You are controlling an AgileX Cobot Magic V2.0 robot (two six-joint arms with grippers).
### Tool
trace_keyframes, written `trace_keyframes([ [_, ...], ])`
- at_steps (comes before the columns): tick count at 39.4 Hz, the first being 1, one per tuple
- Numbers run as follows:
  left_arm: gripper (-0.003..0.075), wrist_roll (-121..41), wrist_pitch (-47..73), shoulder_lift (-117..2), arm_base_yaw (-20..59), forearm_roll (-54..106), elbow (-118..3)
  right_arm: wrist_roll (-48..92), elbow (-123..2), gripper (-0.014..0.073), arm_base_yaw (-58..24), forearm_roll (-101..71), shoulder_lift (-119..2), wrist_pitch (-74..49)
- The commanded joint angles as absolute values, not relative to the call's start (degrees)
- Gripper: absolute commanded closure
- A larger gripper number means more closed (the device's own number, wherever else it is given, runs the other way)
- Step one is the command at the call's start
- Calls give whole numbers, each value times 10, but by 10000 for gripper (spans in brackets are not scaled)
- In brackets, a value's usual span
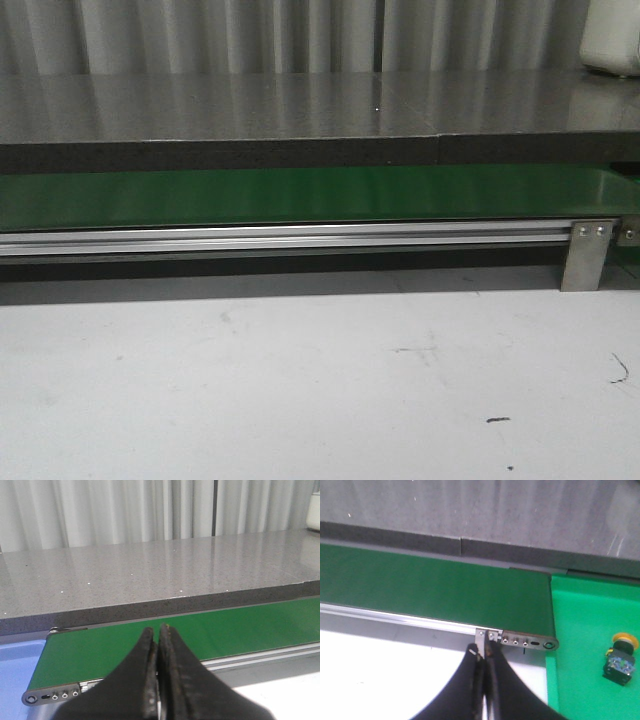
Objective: Move button from left to right
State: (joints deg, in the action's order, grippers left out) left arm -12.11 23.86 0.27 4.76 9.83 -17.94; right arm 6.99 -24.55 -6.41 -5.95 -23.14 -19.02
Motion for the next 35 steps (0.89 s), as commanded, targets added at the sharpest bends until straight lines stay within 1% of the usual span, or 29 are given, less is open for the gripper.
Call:
trace_keyframes([
  [1,741,-121,197,13,52,106,-194,75,-223,663,-64,-64,-146,-160],
  [7,741,-121,197,13,52,106,-194,75,-192,663,-64,-64,-57,-157],
  [11,741,-121,197,13,52,106,-194,75,-191,663,-64,-64,-34,-156],
  [35,741,-121,197,13,52,106,-194,75,-191,663,-64,-64,-33,-157],
])
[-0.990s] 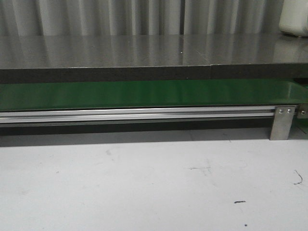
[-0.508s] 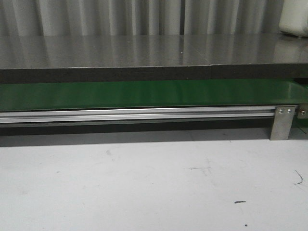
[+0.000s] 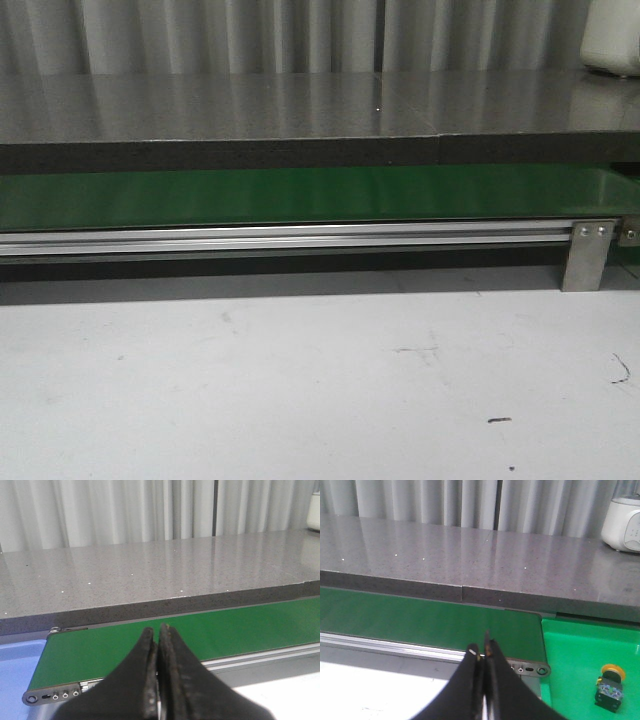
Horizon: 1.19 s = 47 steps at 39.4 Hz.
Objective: Move button from left to right
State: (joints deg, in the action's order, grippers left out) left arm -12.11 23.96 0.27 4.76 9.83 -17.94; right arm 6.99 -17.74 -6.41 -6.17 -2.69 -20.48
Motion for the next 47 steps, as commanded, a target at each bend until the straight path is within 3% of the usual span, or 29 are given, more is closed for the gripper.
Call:
trace_keyframes([
  [1,741,-121,197,13,52,106,-194,75,-191,663,-64,-64,-33,-157],
  [20,741,-112,188,14,50,98,-178,75,-191,663,-64,-64,-33,-157],
  [28,741,-15,154,14,34,20,-126,75,-191,663,-64,-64,-33,-157],
  [37,741,-7,39,14,-14,6,-25,75,-191,663,-64,-64,-34,-157],
  [47,741,-7,43,14,-30,6,21,75,-191,663,-64,-64,-34,-157],
])
